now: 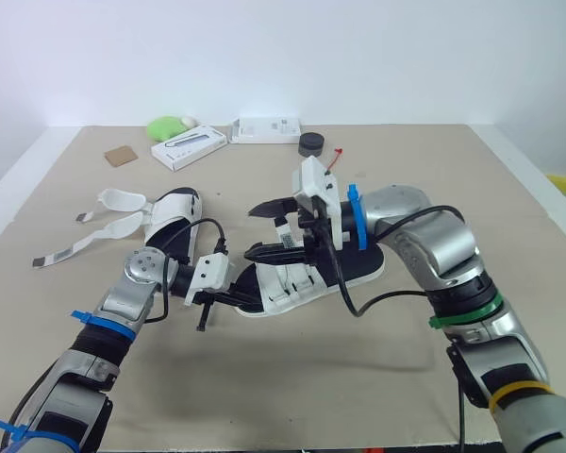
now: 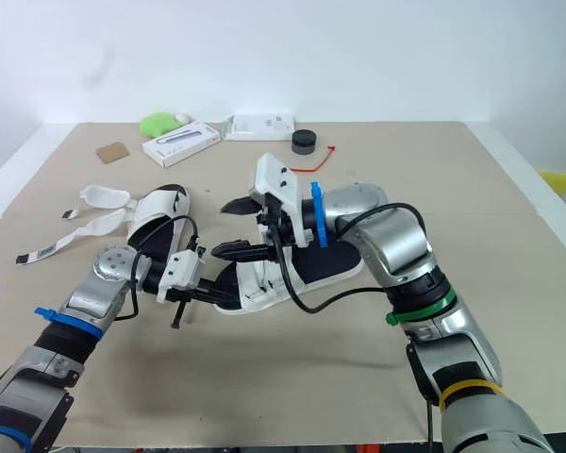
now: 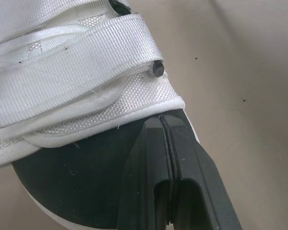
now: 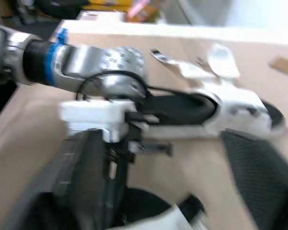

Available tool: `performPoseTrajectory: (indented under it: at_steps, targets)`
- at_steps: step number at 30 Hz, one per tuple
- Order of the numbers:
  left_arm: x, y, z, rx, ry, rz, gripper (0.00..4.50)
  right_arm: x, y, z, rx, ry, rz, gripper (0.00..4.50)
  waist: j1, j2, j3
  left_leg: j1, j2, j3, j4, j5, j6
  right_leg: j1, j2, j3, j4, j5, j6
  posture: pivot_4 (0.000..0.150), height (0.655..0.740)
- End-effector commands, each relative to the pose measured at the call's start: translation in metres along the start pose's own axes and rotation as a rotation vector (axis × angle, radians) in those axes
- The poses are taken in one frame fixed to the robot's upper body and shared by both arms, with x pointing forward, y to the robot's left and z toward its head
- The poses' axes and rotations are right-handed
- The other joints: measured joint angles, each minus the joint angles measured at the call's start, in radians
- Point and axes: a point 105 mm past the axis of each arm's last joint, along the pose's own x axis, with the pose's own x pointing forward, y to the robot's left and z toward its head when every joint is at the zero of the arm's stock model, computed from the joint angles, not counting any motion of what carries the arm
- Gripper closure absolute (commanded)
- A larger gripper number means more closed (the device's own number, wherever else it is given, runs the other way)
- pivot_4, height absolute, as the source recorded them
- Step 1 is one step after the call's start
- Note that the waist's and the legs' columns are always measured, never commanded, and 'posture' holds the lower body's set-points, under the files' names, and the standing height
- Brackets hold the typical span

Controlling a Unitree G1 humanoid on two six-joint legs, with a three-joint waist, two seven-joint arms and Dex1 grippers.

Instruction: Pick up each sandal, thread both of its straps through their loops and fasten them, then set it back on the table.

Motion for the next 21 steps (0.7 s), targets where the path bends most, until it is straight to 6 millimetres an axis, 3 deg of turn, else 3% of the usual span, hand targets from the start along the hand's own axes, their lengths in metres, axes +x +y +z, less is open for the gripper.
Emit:
performPoseTrajectory:
  at_steps: [1,6,10,16,21]
  targets:
    - [0.003,-0.009,-0.011,-0.034,0.040,-0.032,4.50,0.007,-0.006,-0.008,-0.079,0.044,0.000,2.25,0.000,0.000,0.000,0.000,0.000,0.000,0.000,0.000,0.000,0.000,0.000,0.000,0.000,0.000,0.000,0.150,0.7400]
    - [0.003,-0.010,-0.011,-0.035,0.039,-0.030,4.50,0.013,-0.008,-0.031,-0.062,0.154,0.042,4.47,0.000,0.000,0.000,0.000,0.000,0.000,0.000,0.000,0.000,0.000,0.000,0.000,0.000,0.000,-0.001,0.150,0.7400]
    - [0.002,-0.011,-0.011,-0.035,0.040,-0.028,4.50,0.017,-0.008,-0.042,-0.057,0.208,0.064,4.47,0.000,0.000,0.000,0.000,0.000,0.000,0.000,0.000,0.000,-0.001,-0.001,0.000,0.000,0.000,-0.001,0.150,0.7400]
    - [0.001,-0.011,-0.010,-0.034,0.039,-0.026,4.50,0.011,-0.023,-0.068,-0.064,0.339,0.012,4.47,0.000,0.000,0.000,0.000,-0.001,0.000,0.000,0.000,0.000,-0.001,-0.001,-0.001,0.000,0.000,-0.001,0.150,0.7400]
    - [0.002,-0.011,-0.009,-0.034,0.035,-0.026,4.50,0.009,-0.026,-0.073,-0.054,0.365,0.007,4.47,0.000,0.000,0.000,0.000,-0.001,-0.001,0.000,0.000,0.000,-0.001,-0.001,-0.001,0.000,0.000,-0.001,0.150,0.7400]
